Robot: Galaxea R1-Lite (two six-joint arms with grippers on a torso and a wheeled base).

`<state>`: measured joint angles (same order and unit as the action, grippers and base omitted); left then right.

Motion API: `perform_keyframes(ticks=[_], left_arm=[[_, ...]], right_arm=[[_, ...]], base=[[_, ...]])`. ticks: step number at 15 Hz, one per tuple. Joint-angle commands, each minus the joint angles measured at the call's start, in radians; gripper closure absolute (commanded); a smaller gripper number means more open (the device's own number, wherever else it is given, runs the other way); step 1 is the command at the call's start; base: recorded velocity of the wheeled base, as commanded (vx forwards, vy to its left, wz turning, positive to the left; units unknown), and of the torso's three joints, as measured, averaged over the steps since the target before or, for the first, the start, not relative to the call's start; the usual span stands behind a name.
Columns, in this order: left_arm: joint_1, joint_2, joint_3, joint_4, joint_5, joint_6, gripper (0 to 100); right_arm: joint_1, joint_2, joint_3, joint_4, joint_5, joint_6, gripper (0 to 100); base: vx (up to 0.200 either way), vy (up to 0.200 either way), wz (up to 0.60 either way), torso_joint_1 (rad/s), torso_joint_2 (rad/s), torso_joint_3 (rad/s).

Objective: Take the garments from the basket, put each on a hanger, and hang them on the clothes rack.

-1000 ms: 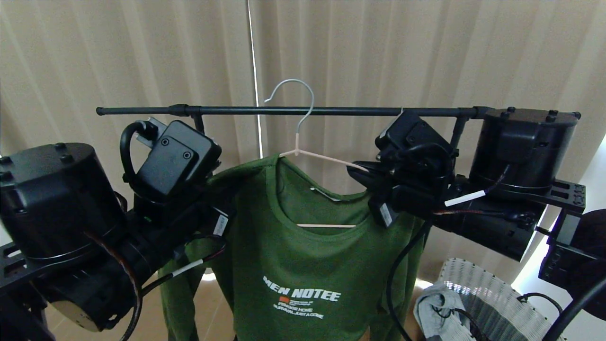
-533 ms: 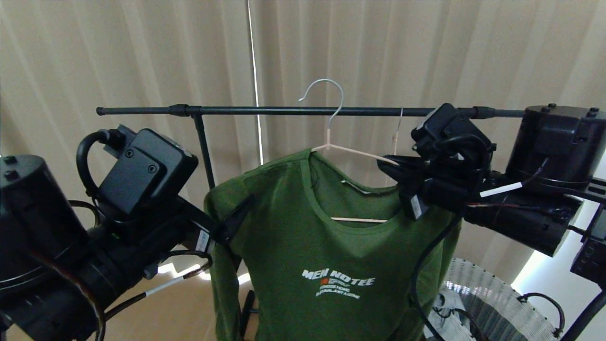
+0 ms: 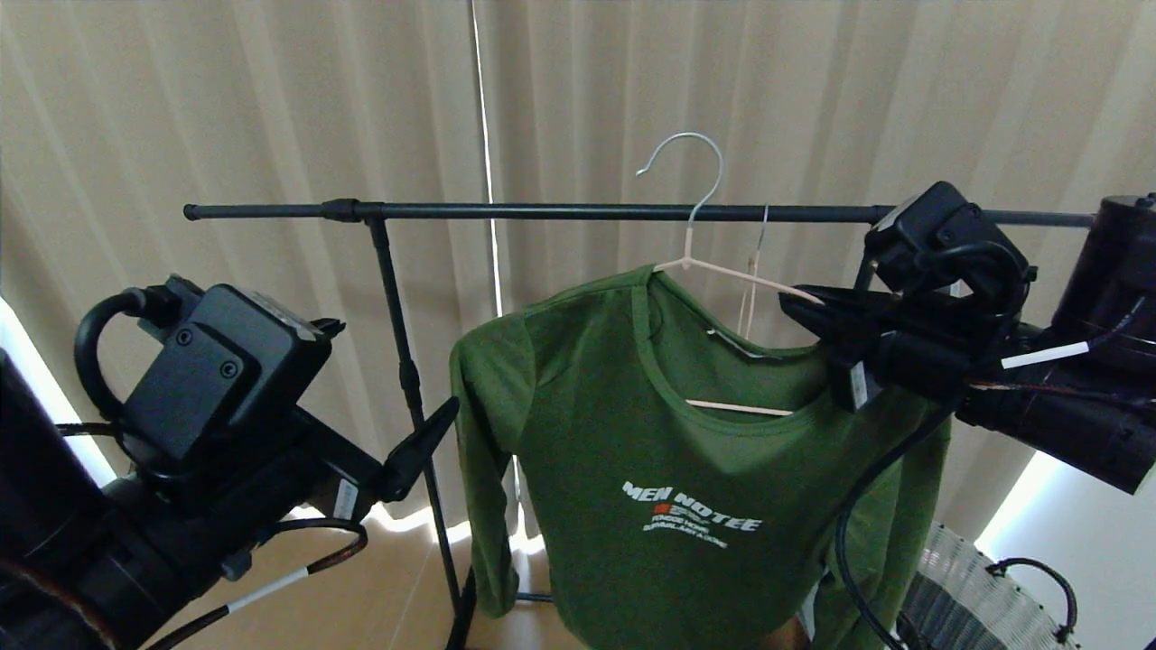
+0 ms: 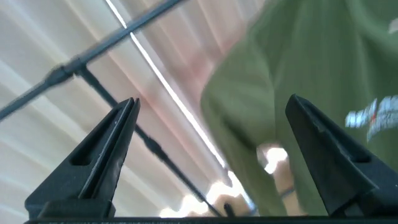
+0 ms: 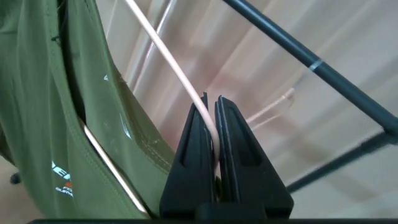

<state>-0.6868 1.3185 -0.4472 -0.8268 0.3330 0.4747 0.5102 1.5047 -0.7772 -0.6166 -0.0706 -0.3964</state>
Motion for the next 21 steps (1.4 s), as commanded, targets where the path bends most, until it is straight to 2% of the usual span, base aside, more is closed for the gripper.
perform_keyframes(ticks=[1,4,5,6,7,8,10,11,13,16,18,21], left_arm=[[0.046,-0.035,0.044,0.000,0.003,0.019,0],[0.121,-0.056,0.061,0.000,-0.017,0.056,0],[0.139,-0.058,0.064,-0.002,-0.051,0.053,0],[0.174,-0.068,0.078,0.000,-0.138,0.045,0],[0.176,-0.070,0.078,0.000,-0.140,0.045,0],[0.193,-0.071,0.093,0.000,-0.201,0.027,0],[0.213,-0.061,0.110,0.000,-0.265,-0.014,0],[0.220,-0.058,0.120,0.000,-0.282,-0.019,0],[0.277,-0.056,0.200,-0.002,-0.387,-0.001,0],[0.285,-0.048,0.206,-0.003,-0.394,-0.008,0],[0.302,0.013,0.163,-0.005,-0.394,-0.014,0],[0.308,0.079,0.097,-0.006,-0.396,-0.048,0]], right_arm=[[-0.004,-0.029,0.006,0.000,0.000,0.014,100],[-0.004,-0.041,0.004,0.000,0.000,0.019,100],[-0.004,-0.043,0.004,0.000,0.002,0.021,100],[-0.004,-0.049,0.004,0.000,0.005,0.025,100],[-0.004,-0.050,0.004,0.000,0.005,0.025,100],[-0.004,-0.052,0.004,0.000,0.008,0.031,100],[-0.004,-0.054,0.003,-0.002,0.009,0.051,100],[-0.004,-0.054,0.003,-0.002,0.009,0.051,100],[-0.004,-0.060,0.004,-0.003,0.011,0.054,100],[-0.002,-0.070,0.001,-0.008,0.017,0.054,100],[-0.001,-0.073,0.004,-0.054,0.069,0.051,100],[0.008,-0.078,0.001,-0.068,0.077,0.053,100]], base=[[0.000,0.000,0.00,0.000,0.00,0.000],[0.000,0.000,0.00,0.000,0.00,0.000],[0.000,0.000,0.00,0.000,0.00,0.000],[0.000,0.000,0.00,0.000,0.00,0.000],[0.000,0.000,0.00,0.000,0.00,0.000],[0.000,0.000,0.00,0.000,0.00,0.000],[0.000,0.000,0.00,0.000,0.00,0.000],[0.000,0.000,0.00,0.000,0.00,0.000],[0.000,0.000,0.00,0.000,0.00,0.000],[0.000,0.000,0.00,0.000,0.00,0.000],[0.000,0.000,0.00,0.000,0.00,0.000],[0.000,0.000,0.00,0.000,0.00,0.000]])
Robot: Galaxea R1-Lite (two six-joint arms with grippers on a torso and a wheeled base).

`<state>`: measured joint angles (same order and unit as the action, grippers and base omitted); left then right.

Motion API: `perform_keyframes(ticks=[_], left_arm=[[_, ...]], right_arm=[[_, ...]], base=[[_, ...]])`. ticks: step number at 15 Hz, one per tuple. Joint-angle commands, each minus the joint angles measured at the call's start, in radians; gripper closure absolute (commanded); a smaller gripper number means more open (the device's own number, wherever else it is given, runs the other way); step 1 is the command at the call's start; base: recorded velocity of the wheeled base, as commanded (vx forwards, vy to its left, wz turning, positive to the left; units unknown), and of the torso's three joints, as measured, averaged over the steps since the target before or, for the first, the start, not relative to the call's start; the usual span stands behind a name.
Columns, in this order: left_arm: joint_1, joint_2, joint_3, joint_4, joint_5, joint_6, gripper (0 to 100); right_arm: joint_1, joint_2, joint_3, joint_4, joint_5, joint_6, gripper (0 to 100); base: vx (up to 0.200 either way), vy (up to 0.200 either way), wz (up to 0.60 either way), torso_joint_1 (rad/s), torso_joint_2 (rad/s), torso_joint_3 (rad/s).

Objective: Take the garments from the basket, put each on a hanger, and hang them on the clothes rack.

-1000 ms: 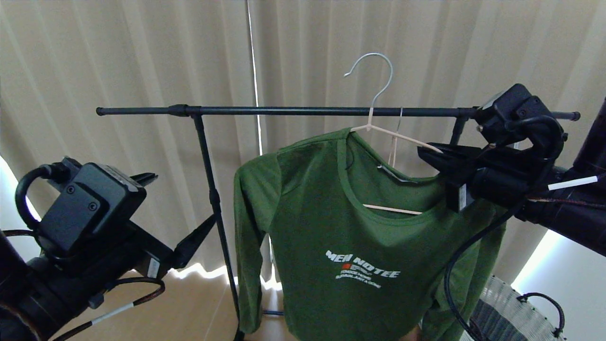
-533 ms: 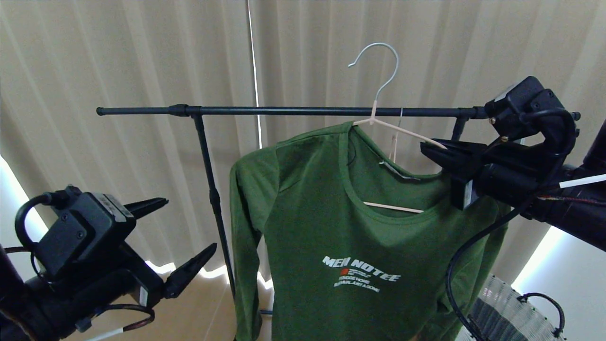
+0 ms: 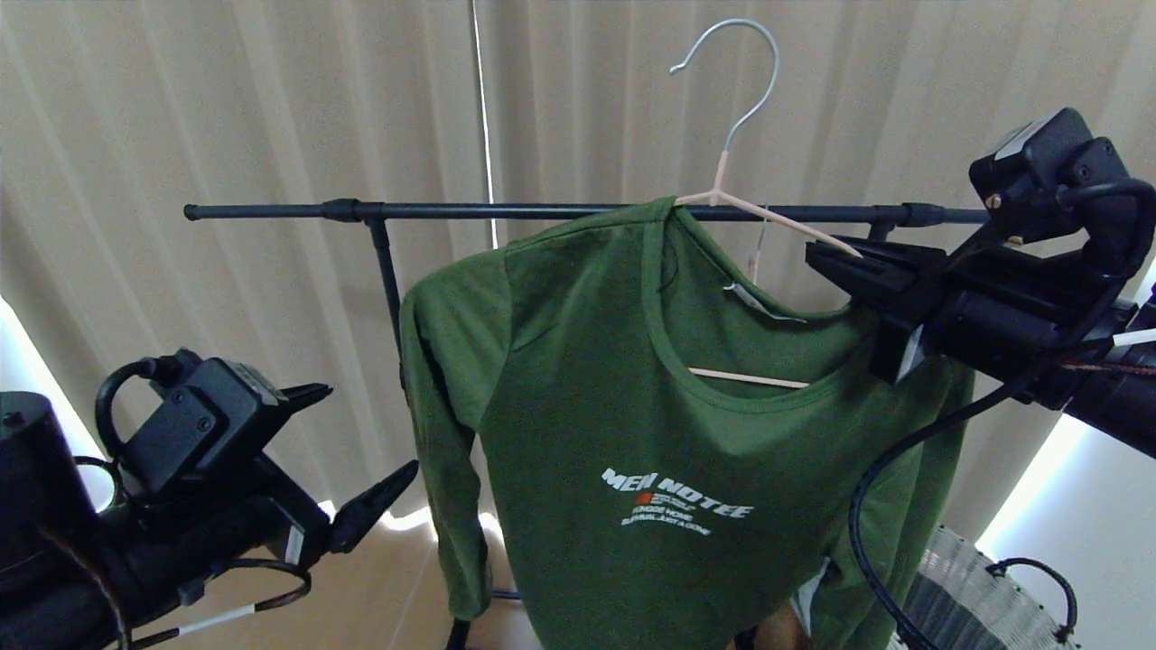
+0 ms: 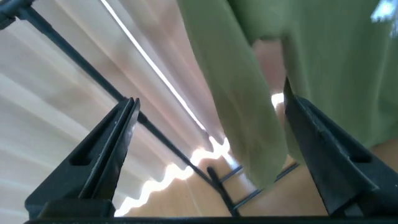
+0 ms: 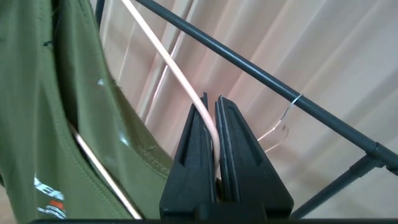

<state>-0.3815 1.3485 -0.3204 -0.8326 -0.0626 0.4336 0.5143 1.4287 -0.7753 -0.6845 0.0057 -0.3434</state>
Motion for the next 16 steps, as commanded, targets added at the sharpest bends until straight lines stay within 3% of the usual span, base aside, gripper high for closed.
perform_keyframes(ticks=[1,3,4,11,16], left_arm=[[0.006,0.064,-0.043,0.000,0.000,-0.016,0],[0.018,0.080,-0.048,-0.002,0.000,-0.015,0],[0.018,0.084,-0.048,-0.002,0.000,-0.015,100],[0.039,0.101,-0.057,-0.007,0.003,-0.010,100],[0.268,0.081,-0.028,-0.010,0.003,0.077,100]], right_arm=[[0.009,-0.004,-0.001,0.000,0.000,0.000,100],[0.010,-0.008,0.001,0.000,0.000,0.000,100],[0.010,-0.013,0.002,0.000,0.000,0.000,100],[0.010,-0.014,0.005,0.000,0.013,-0.002,100],[0.007,-0.024,0.004,0.003,0.003,-0.005,100]], base=[[0.000,0.000,0.00,0.000,0.00,0.000],[0.000,0.000,0.00,0.000,0.00,0.000],[0.000,0.000,0.00,0.000,0.00,0.000],[0.000,0.000,0.00,0.000,0.00,0.000],[0.000,0.000,0.00,0.000,0.00,0.000]])
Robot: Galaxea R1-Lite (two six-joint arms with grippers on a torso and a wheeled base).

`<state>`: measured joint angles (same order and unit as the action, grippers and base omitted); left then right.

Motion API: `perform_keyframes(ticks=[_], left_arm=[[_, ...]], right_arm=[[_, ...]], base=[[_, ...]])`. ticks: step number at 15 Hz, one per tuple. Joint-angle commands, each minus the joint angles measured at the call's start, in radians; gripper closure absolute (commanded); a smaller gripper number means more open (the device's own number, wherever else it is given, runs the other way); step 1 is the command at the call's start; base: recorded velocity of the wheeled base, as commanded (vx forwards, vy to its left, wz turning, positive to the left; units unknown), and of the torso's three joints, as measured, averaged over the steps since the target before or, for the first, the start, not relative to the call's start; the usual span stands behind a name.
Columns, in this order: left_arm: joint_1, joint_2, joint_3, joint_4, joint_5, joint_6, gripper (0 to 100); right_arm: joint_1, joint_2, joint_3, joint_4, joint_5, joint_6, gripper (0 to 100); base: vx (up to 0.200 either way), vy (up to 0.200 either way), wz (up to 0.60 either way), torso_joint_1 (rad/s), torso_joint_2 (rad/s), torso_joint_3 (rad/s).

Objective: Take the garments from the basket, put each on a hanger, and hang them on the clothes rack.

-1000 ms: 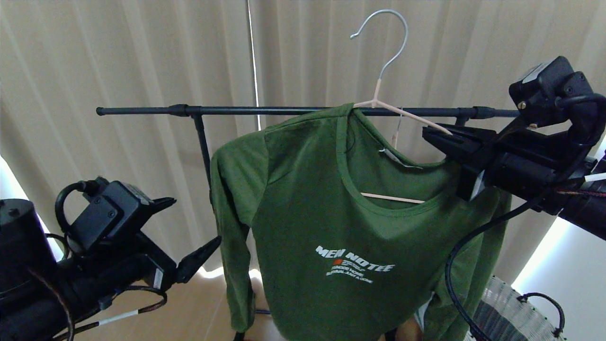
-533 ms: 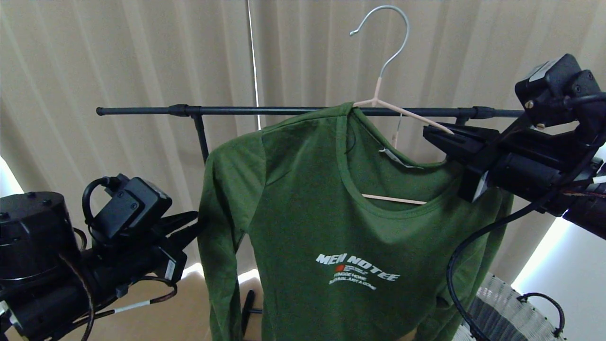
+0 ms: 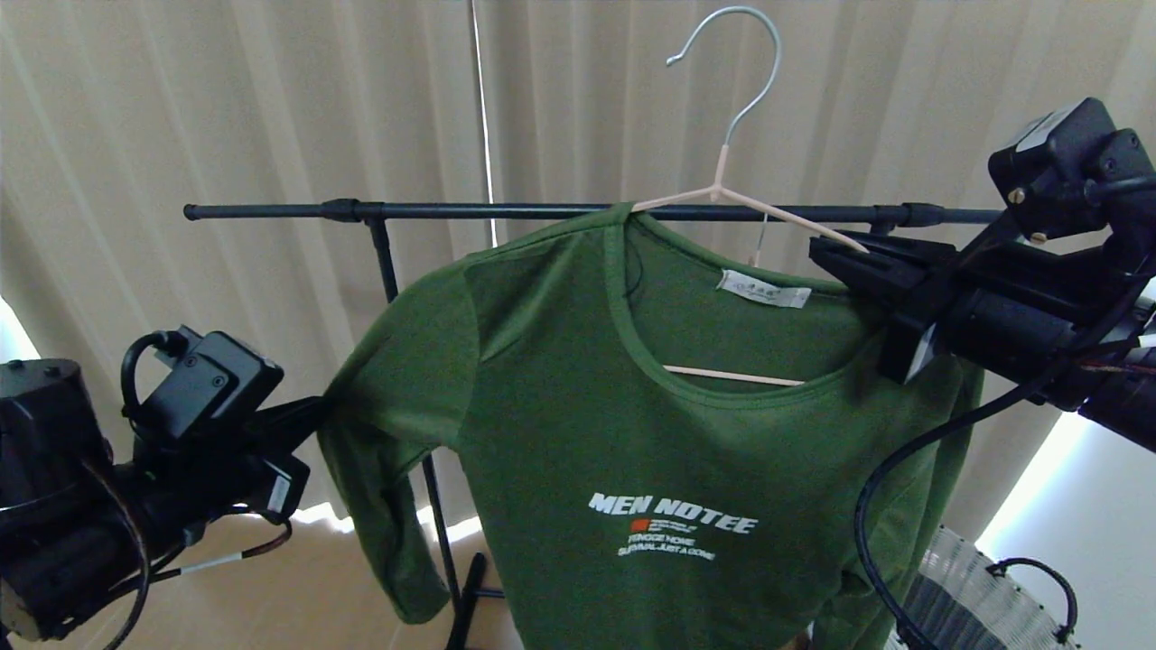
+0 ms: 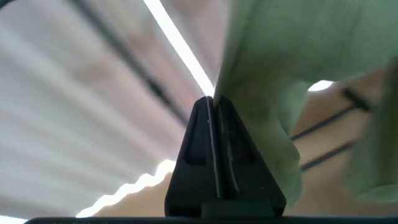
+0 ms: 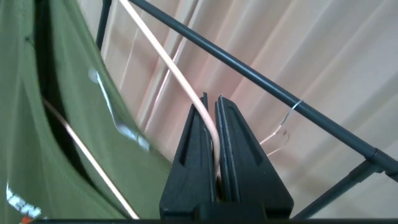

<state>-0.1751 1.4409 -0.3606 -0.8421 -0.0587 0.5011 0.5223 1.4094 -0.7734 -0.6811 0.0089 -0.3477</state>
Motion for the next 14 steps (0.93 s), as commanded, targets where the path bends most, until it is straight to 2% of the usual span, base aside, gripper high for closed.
perform_keyframes(ticks=[1,3,7,8,11,14], left_arm=[[0.085,-0.016,0.022,0.000,-0.001,0.019,100],[0.100,-0.020,0.037,0.000,-0.001,0.043,100],[0.091,-0.034,0.043,0.000,-0.003,0.042,100],[0.088,-0.039,0.043,0.000,-0.004,0.039,0],[0.037,-0.125,0.083,0.000,-0.016,0.013,0],[-0.017,-0.220,0.106,0.003,-0.021,-0.022,0]], right_arm=[[-0.002,-0.004,0.002,0.000,-0.001,-0.002,100],[-0.004,-0.006,0.002,0.000,-0.003,-0.002,100],[-0.004,-0.004,0.002,0.005,-0.003,-0.002,100],[-0.004,-0.004,0.002,0.006,-0.003,-0.002,100],[-0.008,-0.004,0.006,0.012,-0.004,-0.002,100],[-0.056,0.007,0.008,0.015,-0.006,-0.002,100]], base=[[0.000,0.000,0.00,0.000,0.00,0.000],[0.000,0.000,0.00,0.000,0.00,0.000],[0.000,0.000,0.00,0.000,0.00,0.000],[0.000,0.000,0.00,0.000,0.00,0.000],[0.000,0.000,0.00,0.000,0.00,0.000],[0.000,0.000,0.00,0.000,0.00,0.000]])
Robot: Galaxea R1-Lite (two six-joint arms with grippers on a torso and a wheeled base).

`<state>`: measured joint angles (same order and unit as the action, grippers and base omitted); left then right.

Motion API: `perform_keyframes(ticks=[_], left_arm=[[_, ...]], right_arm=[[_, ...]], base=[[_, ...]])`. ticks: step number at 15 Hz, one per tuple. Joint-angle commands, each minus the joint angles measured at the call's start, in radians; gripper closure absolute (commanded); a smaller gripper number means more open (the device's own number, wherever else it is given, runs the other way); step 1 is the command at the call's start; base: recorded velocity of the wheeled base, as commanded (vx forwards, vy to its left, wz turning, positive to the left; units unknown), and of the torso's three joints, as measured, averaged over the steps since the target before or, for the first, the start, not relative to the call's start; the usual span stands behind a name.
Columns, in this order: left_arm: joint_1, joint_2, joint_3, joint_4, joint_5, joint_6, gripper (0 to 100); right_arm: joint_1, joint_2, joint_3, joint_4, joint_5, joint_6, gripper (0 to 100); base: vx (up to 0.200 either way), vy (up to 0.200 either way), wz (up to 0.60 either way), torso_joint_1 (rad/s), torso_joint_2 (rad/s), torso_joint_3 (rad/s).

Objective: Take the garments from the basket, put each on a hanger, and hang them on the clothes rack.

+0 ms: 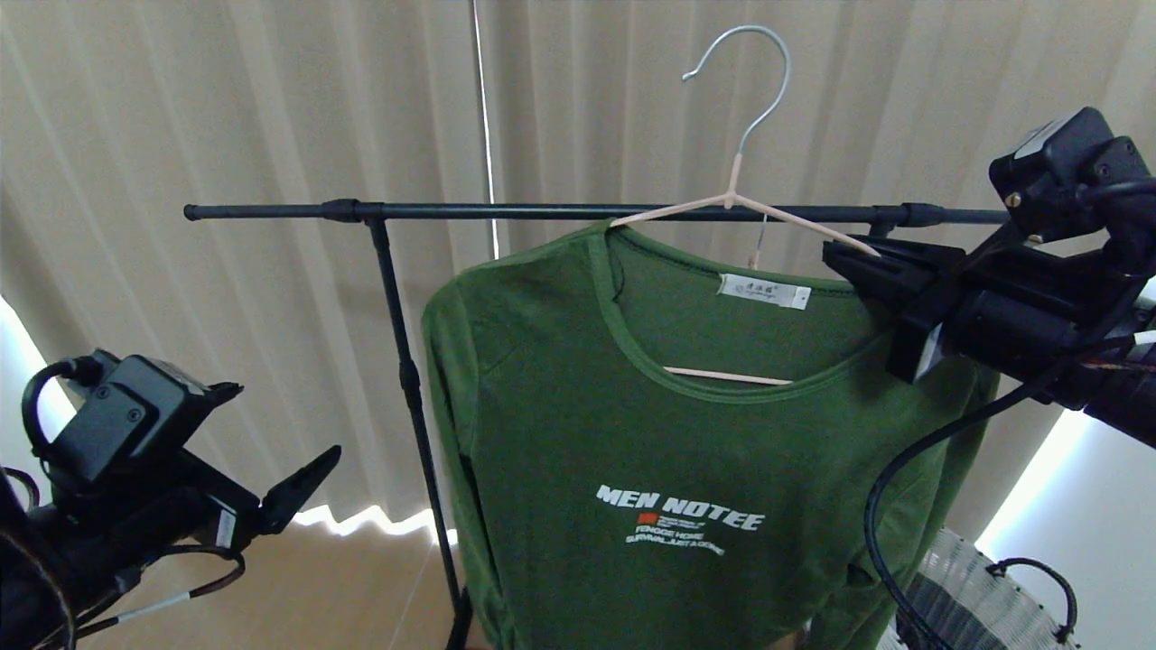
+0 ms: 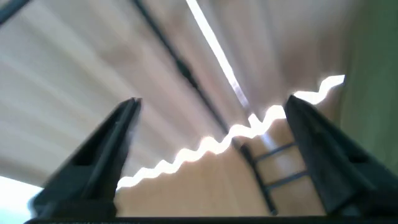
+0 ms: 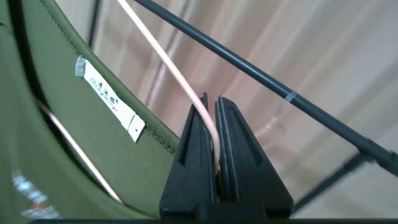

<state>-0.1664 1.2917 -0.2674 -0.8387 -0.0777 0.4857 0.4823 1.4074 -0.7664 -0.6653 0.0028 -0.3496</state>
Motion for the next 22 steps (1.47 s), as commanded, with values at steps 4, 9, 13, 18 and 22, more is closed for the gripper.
perform_keyframes(ticks=[4,9,13,18,22], left_arm=[[-0.064,-0.143,0.010,0.017,0.002,-0.168,0],[-0.102,-0.229,-0.012,0.214,-0.005,-0.349,0],[-0.097,-0.230,0.027,0.214,-0.007,-0.355,0],[-0.076,-0.255,0.060,0.208,-0.005,-0.337,0],[-0.076,-0.279,0.060,0.208,-0.005,-0.326,0]], right_arm=[[-0.056,-0.015,0.015,0.095,0.000,-0.002,100],[-0.070,-0.010,0.029,0.144,-0.093,-0.003,100],[-0.085,-0.038,0.029,0.296,-0.233,0.001,100],[-0.087,-0.062,0.053,0.297,-0.259,0.012,100],[-0.087,-0.087,0.078,0.294,-0.257,0.014,100]], base=[[0.000,0.000,0.00,0.000,0.00,0.000],[0.000,0.000,0.00,0.000,0.00,0.000],[0.000,0.000,0.00,0.000,0.00,0.000],[0.000,0.000,0.00,0.000,0.00,0.000],[0.000,0.000,0.00,0.000,0.00,0.000]])
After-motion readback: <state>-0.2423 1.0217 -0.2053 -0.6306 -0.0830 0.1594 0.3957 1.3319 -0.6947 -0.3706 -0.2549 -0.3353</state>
